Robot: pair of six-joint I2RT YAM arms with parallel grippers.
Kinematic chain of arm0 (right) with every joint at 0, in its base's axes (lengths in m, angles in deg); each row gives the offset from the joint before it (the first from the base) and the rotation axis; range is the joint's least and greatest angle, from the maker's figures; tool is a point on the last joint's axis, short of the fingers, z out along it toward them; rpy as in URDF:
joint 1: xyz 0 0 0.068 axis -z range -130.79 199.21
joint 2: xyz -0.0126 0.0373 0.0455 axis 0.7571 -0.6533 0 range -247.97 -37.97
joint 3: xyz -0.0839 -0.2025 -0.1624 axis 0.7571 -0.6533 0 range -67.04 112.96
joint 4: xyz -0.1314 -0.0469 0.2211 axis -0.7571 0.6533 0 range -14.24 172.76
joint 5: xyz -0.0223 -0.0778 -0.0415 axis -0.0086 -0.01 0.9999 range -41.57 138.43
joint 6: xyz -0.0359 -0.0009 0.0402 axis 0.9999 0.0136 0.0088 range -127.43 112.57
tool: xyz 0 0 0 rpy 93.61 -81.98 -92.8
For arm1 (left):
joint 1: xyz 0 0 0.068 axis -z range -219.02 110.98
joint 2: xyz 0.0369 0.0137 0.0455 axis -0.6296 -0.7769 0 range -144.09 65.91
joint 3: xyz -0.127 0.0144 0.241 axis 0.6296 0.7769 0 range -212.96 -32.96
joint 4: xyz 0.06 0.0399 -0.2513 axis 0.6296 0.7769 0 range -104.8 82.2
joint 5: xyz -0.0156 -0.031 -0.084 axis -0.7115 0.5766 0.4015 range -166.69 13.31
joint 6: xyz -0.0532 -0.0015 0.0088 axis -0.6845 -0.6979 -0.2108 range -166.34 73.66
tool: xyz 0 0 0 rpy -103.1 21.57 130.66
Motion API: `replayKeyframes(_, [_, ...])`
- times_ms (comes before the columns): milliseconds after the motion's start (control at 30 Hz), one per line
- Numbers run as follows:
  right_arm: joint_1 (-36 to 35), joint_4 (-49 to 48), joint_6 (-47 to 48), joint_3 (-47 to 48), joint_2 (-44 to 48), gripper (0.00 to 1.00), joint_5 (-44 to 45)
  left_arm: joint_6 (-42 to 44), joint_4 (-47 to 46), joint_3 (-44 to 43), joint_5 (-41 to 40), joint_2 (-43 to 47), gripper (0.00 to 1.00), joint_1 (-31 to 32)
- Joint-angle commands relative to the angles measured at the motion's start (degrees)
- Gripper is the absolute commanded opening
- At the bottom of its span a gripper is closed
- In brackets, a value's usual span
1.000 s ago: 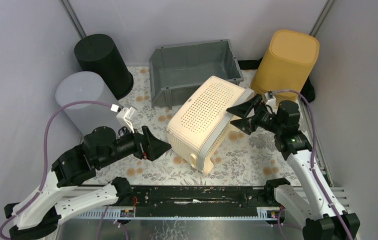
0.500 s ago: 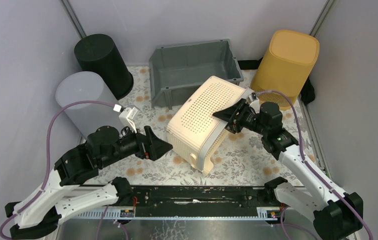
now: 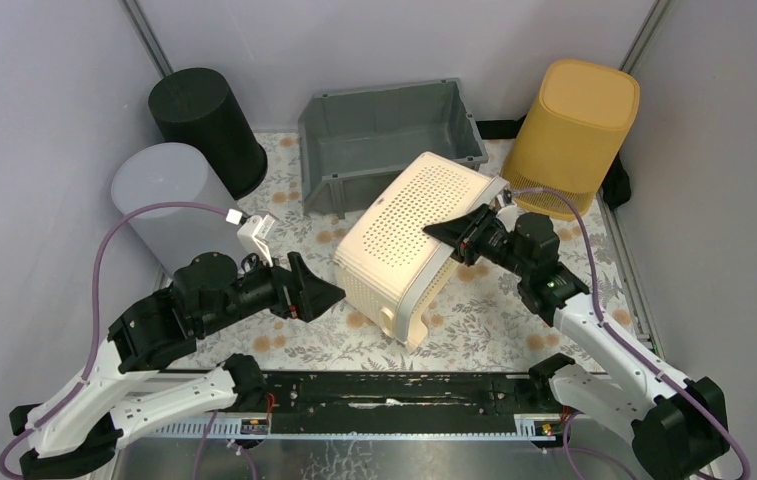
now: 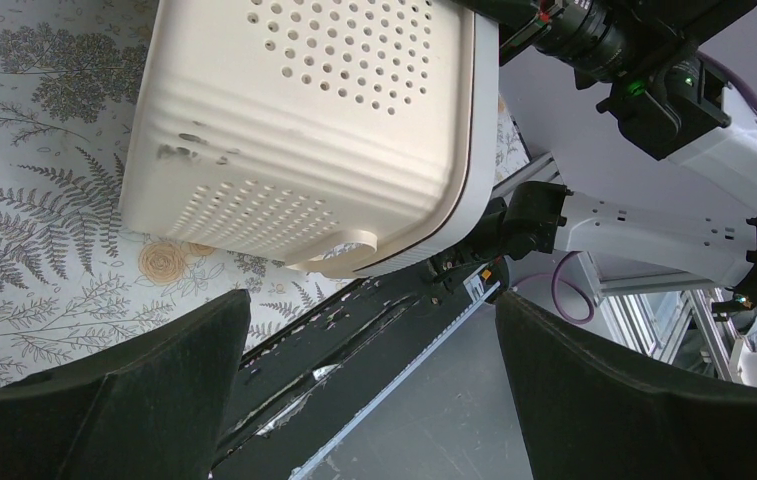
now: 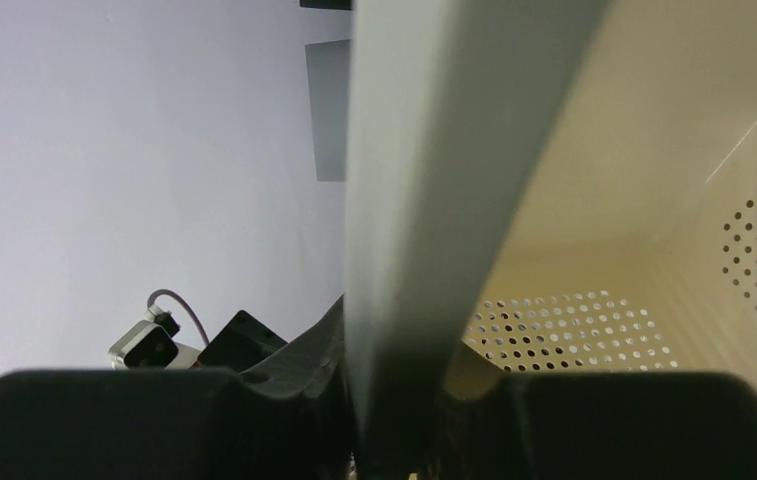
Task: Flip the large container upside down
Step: Turn the container upside down at the center of the board.
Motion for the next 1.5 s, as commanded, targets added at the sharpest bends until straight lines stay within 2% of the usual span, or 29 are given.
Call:
replayKeyframes(0, [-0.9,-7.0,-1.7,-0.5,-0.1,0.21,1.1,0.0,-1.6,-0.3,-0.2,0.2,1.00,-0.4])
replayKeyframes(200, [-1.1,-10.4,-1.2,-0.1,-1.8,0.00,-1.8,0.3,-0.3,-2.1,-0.4,0.1,1.00,-0.4])
replayKeyframes(433, [-1.2,-14.3,-0.5,1.9,-2.0,0.00,-5.9,1.3,2.8,-7.4,-1.3,-0.5,1.00,-0.4])
replayKeyframes(767, [-4.2,-22.0,-3.8,6.7,-4.8,0.00,-11.4,2.8,9.3,-20.5,-6.6,-0.7,1.00,-0.4])
replayKeyframes(1100, [-13.5,-46.5,-10.8,11.2,-19.6,0.00,-10.8,2.8,9.8,-21.8,-6.6,-1.5,1.00,-0.4])
replayKeyframes(1333, [-18.0,-75.3,-20.5,16.1,-35.3,0.00,-7.9,2.7,10.4,-22.6,-7.0,-1.8,1.00,-0.3])
replayKeyframes(1400, [-18.9,-81.5,-23.1,16.9,-39.3,0.00,-7.0,2.6,10.8,-22.9,-7.2,-1.8,1.00,-0.3])
replayKeyframes(1467, [-19.3,-83.8,-23.5,16.1,-41.1,0.00,-6.4,2.6,11.1,-23.3,-7.4,-1.9,1.00,-0.3])
